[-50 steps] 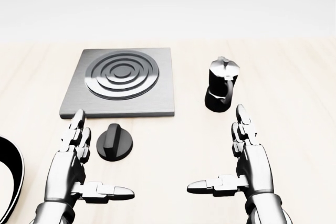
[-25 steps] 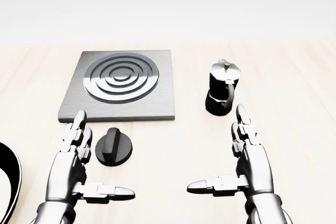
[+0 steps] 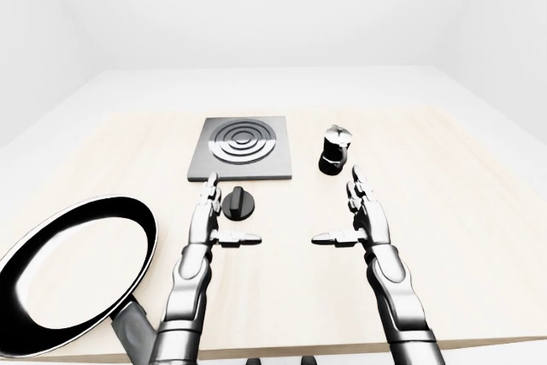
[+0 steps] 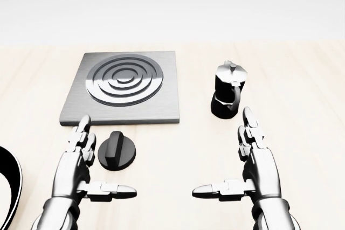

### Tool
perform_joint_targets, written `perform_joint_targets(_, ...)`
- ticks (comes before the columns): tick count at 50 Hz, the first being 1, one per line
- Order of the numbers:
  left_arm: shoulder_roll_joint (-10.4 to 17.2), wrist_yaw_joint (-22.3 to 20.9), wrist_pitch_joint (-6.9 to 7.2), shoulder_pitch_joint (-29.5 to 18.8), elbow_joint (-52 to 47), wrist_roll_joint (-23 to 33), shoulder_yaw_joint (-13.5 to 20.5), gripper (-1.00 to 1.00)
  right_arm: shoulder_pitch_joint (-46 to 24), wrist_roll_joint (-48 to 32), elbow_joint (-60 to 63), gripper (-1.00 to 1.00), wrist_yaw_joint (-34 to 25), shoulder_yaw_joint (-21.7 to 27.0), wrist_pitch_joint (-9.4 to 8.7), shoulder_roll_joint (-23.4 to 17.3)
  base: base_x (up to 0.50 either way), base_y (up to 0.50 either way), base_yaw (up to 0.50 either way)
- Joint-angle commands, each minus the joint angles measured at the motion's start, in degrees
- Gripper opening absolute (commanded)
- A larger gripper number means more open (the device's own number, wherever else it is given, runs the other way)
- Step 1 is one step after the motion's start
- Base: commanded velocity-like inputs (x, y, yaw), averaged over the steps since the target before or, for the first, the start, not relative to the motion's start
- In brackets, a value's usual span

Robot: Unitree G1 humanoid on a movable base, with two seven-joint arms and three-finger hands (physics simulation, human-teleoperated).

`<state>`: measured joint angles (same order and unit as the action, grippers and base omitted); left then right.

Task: Turn on the stove.

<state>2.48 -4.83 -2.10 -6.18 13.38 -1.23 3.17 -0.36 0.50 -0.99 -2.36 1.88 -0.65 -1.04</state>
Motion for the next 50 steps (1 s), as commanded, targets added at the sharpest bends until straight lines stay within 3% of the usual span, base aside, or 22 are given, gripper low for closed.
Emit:
perform_joint_targets(1,0.4,0.2,-2.9,-2.3,7.1,-0.1,0.3,1.0,-0.3,0.1,-0.4,1.0,0.1,0.1,0.02,0.0,0.0,0.0,0.0)
perform_joint_targets(24,-0.1,0.3,-2.9,-3.3,11.7,0.7,-0.6,1.0,-0.1,0.0,-0.5,1.0,0.0,0.0,0.53,0.0,0.0,0.0,0.0)
perform_joint_targets(50,-1.6,0.1,-2.7,-0.2,6.1,3.5,-3.1,1.0,0.0,0.0,-0.5,1.0,0.0,0.0,0.57,0.0,0.0,0.0,0.0)
